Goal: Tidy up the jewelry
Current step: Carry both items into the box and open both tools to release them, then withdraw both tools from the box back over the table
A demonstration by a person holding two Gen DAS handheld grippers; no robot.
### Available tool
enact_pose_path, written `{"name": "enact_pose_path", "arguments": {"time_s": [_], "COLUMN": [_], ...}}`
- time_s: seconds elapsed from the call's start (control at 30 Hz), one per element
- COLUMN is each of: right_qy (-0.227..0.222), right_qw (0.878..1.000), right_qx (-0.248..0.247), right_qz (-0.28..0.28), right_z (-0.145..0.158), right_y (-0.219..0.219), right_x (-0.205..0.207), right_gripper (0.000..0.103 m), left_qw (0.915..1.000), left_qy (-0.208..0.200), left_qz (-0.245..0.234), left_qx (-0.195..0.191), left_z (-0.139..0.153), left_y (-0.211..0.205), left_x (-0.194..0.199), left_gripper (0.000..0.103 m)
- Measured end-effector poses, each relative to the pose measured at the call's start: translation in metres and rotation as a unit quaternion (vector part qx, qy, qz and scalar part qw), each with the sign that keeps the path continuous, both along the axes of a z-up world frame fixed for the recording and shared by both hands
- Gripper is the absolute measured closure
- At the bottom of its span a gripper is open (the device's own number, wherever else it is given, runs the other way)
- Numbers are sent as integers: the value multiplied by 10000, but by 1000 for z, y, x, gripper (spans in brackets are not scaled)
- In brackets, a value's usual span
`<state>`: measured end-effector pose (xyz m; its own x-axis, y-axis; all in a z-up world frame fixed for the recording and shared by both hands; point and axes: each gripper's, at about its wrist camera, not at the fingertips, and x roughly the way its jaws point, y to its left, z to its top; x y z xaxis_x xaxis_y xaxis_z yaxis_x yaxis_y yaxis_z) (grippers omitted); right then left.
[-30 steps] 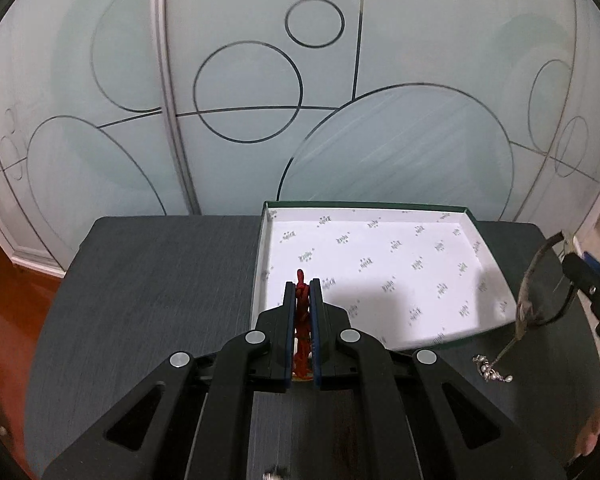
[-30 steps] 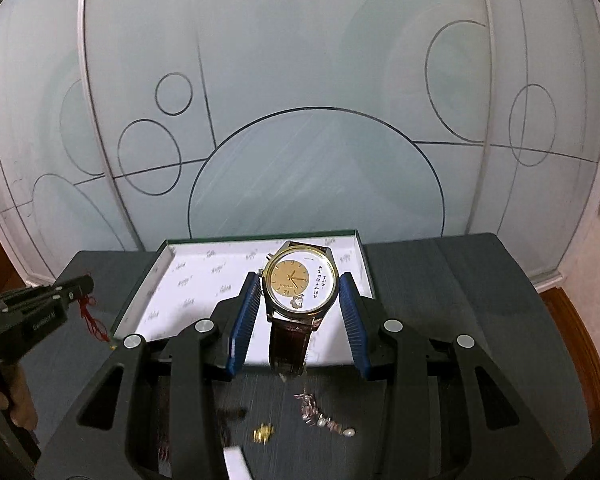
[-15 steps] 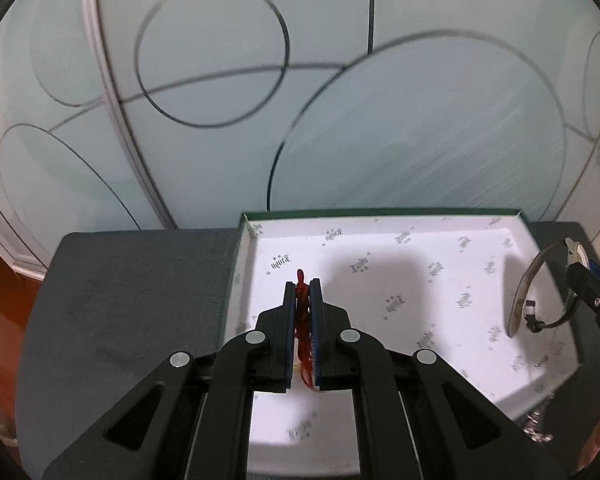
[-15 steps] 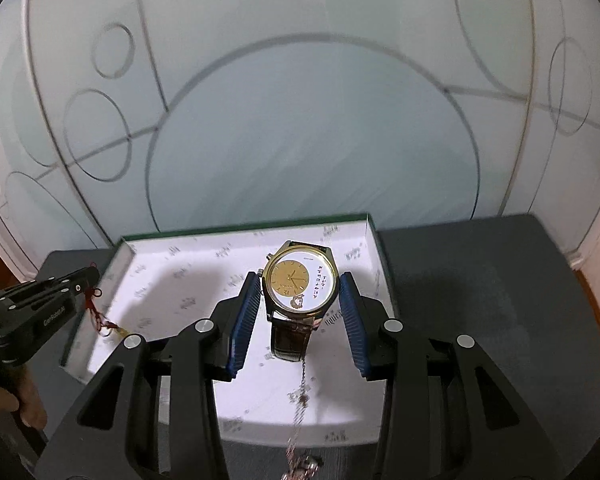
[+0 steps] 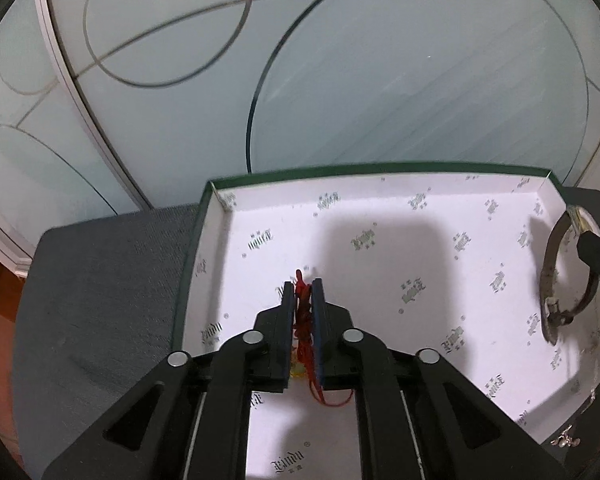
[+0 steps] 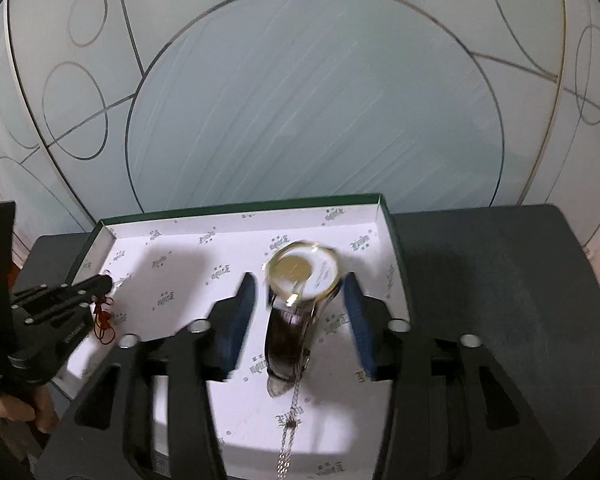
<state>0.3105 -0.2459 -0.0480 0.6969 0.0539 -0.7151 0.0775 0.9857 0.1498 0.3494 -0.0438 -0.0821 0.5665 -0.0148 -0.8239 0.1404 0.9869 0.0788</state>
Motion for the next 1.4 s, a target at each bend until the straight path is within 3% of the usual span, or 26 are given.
{"name": "enact_pose_path", "arguments": {"time_s": [0.07, 0.13, 0.3, 0.7, 1.2, 1.4], "right_qy": [-14, -6, 34, -155, -560, -404], "right_qw": [10000, 10000, 9999, 9998, 9981, 9990], "right_qx": [49, 59, 95, 8, -159, -194], "right_qz": [-23, -6, 32, 134, 190, -74], "right_z": [0, 0, -1, 19, 71, 58], "right_y": [-2, -2, -2, 1, 24, 19], "right_x": [0, -3, -15, -57, -95, -121], "right_gripper": [38, 38, 37, 37, 37, 37], "left_qw": [10000, 10000, 9999, 9998, 9992, 9987], "left_qy": [91, 61, 14, -52, -173, -202], "left_qz": [-3, -32, -102, -118, -68, 32], "left_qx": [-40, -24, 12, -119, -353, -472], "left_z": [-4, -6, -10, -9, 6, 14], "left_y": [1, 1, -3, 6, 30, 41], "left_x": [0, -3, -12, -37, -83, -107], "left_gripper": [73, 56, 48, 47, 47, 47]}}
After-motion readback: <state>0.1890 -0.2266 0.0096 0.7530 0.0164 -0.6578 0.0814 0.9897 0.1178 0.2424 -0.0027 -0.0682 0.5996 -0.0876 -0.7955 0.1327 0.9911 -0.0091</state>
